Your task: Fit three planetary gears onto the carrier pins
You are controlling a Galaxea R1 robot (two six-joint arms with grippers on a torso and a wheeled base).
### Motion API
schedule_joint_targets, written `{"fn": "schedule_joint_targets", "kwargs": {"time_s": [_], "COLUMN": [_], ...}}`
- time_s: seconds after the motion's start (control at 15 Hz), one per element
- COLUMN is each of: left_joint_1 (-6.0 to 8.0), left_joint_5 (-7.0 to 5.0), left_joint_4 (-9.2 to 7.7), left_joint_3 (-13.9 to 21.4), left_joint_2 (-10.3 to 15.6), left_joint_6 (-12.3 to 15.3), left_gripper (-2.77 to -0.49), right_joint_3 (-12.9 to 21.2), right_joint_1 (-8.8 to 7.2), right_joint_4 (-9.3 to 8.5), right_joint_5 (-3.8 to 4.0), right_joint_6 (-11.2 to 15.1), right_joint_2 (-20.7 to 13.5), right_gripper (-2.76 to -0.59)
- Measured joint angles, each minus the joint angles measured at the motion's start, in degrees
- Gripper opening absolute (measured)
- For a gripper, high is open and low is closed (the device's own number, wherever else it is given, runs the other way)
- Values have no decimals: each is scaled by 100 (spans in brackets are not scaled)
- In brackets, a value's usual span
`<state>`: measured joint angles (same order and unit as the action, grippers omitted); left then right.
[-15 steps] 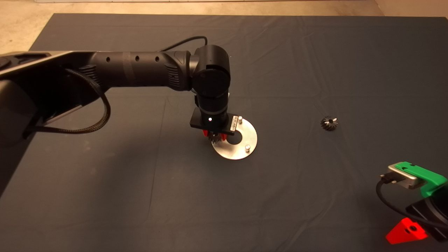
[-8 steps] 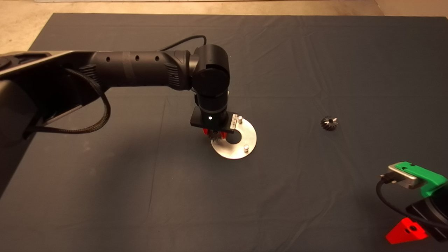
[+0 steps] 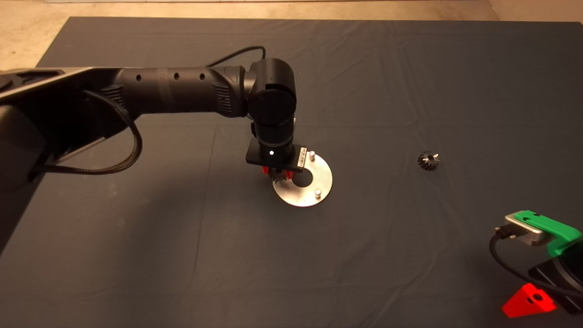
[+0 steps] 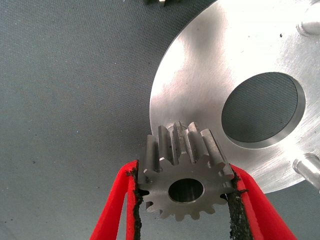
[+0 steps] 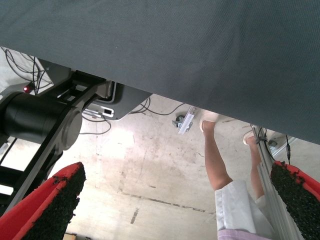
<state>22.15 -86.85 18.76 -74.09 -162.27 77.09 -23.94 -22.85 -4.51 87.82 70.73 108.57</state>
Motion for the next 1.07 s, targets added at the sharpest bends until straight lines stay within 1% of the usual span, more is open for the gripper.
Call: {"fn": "schedule_joint_targets", "kwargs": {"time_s": [0.07, 0.2, 0.27, 0.33, 0.53, 0.6, 0.73, 0.8, 0.93, 1.0, 1.07], "left_joint_1": [0, 11, 11, 11, 45, 43, 43, 43, 45, 65, 128], "left_joint_5": [2, 2, 11, 7, -17, -26, -23, -23, -23, -23, -23], "left_joint_4": [0, -2, -2, -2, -5, -5, -7, -7, -9, -9, -11], "left_joint_3": [4, 11, 21, 26, 78, 91, 155, 185, 213, 218, 224], "left_joint_2": [6, 9, 26, 37, 53, 61, 66, 66, 66, 63, 63], "left_joint_6": [2, 9, 9, 11, 13, 13, 16, 17, 20, 24, 38], "left_gripper": [-242, -232, -232, -224, -220, -212, -210, -198, -195, -195, -184], "right_joint_3": [0, 0, 0, 0, 0, 0, 0, 0, 0, 0, 0], "right_joint_1": [0, 0, 0, 0, 0, 0, 0, 0, 0, 0, 0], "right_joint_4": [0, 0, -1, -2, -1, -2, 0, -2, -2, -2, -1], "right_joint_5": [0, 0, 0, 0, 0, 0, 0, 0, 1, 0, 0], "right_joint_6": [0, 0, 0, 0, 0, 0, 0, 0, 0, 0, 0], "right_joint_2": [-2, -2, 0, 0, 0, 0, 0, 0, 0, -2, 0], "right_gripper": [-61, -61, -61, -61, -61, -61, -61, -61, -61, -61, -61]}}
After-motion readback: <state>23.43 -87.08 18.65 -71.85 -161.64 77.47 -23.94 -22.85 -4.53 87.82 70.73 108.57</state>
